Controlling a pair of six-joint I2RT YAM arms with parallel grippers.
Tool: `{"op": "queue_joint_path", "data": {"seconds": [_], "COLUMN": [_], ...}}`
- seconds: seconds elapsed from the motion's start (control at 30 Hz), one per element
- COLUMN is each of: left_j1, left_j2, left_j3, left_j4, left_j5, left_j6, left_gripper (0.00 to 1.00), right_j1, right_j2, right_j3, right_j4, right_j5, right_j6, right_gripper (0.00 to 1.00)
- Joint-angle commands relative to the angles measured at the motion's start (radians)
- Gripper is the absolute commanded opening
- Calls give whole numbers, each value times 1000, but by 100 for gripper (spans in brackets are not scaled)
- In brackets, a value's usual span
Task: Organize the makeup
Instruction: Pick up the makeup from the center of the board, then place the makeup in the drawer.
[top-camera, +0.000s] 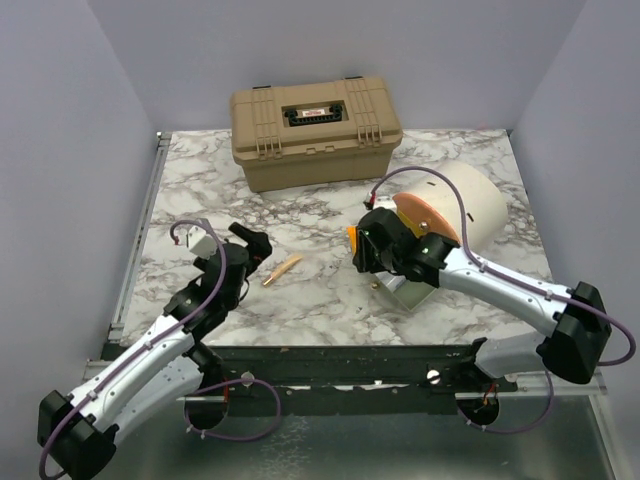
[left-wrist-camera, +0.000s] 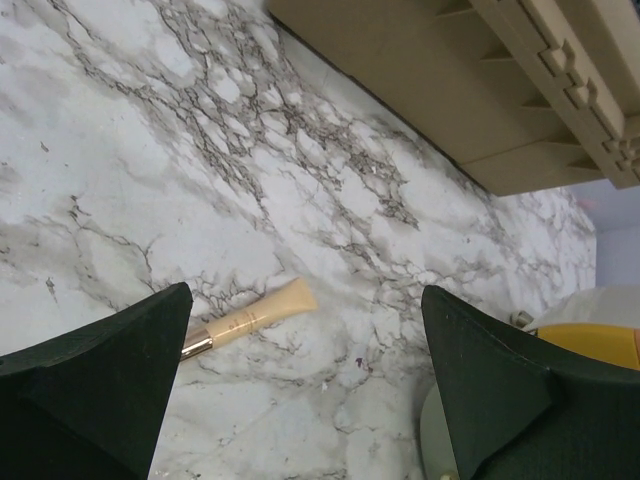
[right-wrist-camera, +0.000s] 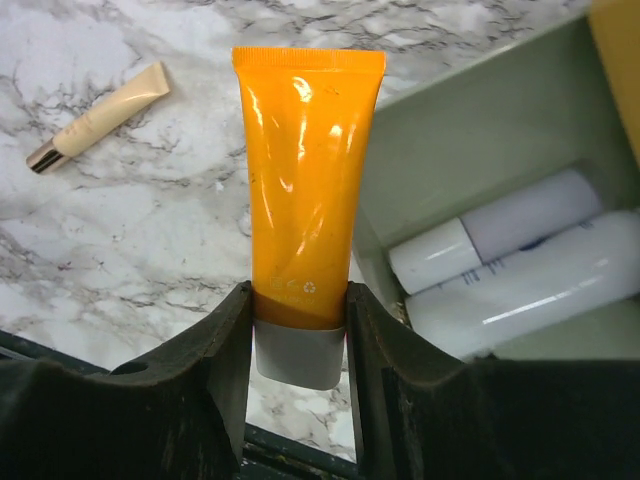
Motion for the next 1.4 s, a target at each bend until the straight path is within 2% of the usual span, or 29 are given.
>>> {"op": "queue_joint_path", "data": {"seconds": [0.0,0.37,0.5,1.03,1.37], "left_j1": [4,6,6,6,6], "left_j2": [61,131,135,193,199], "left_j3": [46,65,65,91,84], "left_j4": [42,62,65,81,81], "left_j5": [84,124,136,122,108], "left_j6": [41,48,45,70,42], "left_gripper": [99,99,99,99,99], "right_j1": [7,5,5,-54,-123], "right_j2": [-68,-138,-151,-41,-74], "right_j3": [-12,-85,-121,-19,-93], "right_j4": [-89,-156,-122,-132,-104], "right_j5": [139,236,209,159,88], "right_j6": [81,150,137,27,-42], "right_gripper": [17,21,22,23,24]}}
